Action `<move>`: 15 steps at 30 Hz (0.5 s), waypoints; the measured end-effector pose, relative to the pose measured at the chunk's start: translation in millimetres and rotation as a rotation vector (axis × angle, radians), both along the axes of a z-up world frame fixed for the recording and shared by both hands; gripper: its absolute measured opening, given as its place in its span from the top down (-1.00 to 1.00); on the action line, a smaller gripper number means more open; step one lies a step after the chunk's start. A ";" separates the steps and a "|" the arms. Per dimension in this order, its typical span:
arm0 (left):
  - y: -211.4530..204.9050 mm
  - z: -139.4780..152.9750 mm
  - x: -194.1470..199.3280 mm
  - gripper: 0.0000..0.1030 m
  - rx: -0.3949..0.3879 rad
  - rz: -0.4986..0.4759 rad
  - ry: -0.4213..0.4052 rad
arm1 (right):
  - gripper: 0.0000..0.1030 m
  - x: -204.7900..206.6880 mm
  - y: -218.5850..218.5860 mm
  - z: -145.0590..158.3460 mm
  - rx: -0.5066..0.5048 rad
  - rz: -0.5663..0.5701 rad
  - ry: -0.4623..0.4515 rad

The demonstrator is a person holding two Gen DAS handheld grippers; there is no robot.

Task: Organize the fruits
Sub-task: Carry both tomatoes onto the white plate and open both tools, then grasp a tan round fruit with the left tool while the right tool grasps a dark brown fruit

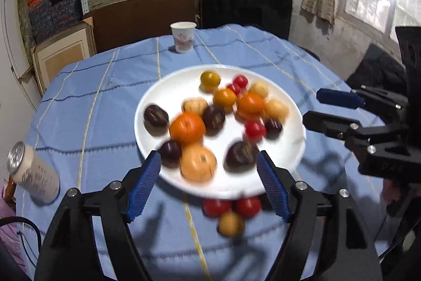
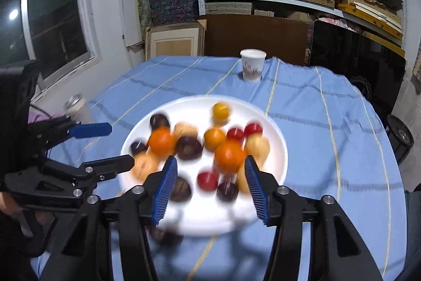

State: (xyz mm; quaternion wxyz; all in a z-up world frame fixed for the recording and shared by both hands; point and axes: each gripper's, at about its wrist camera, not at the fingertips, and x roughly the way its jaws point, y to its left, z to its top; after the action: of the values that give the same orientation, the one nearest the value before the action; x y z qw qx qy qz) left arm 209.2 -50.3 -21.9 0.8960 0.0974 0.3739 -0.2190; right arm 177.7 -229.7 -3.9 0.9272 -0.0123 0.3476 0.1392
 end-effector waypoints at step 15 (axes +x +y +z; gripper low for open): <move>-11.6 -67.3 -31.1 -0.03 0.135 0.030 0.068 | -0.10 -63.3 1.0 -53.2 0.004 -0.085 0.039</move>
State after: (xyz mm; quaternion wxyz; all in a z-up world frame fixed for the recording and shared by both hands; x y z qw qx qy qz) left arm 178.1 -62.0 -89.2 0.8773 0.1447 0.4193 -0.1832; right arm 114.4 -228.6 -57.1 0.9253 0.0071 0.3656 0.1005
